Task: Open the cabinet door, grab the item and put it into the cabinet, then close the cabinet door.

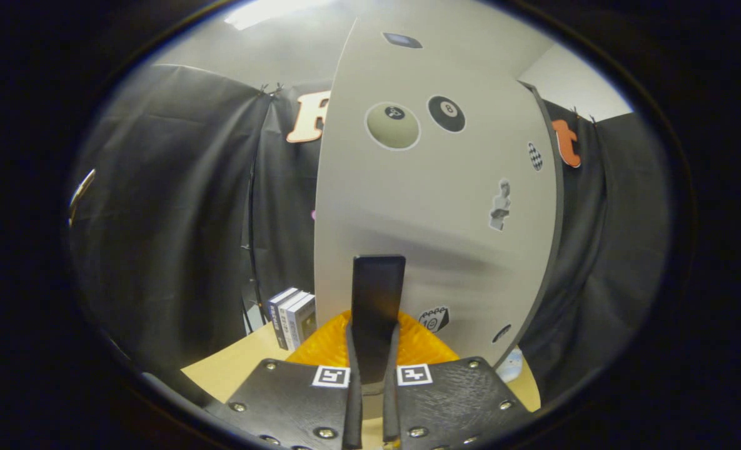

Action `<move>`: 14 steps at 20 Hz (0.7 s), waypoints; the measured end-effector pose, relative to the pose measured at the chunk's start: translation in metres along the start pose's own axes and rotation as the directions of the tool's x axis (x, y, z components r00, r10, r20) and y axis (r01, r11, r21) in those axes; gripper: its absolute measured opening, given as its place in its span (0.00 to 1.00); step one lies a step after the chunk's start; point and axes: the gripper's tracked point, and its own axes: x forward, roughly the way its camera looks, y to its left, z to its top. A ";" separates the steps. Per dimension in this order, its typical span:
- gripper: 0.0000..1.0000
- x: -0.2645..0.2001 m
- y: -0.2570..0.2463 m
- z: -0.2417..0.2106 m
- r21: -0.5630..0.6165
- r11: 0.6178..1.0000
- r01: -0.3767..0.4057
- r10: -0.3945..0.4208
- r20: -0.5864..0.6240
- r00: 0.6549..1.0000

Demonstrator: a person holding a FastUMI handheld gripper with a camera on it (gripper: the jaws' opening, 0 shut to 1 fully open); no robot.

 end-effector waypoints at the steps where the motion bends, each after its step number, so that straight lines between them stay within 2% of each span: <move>1: 0.13 -0.003 -0.002 0.000 0.001 1.000 0.010 -0.010 0.001 1.000; 14: 0.13 -0.058 -0.041 -0.006 0.016 0.984 0.176 -0.176 -0.001 0.984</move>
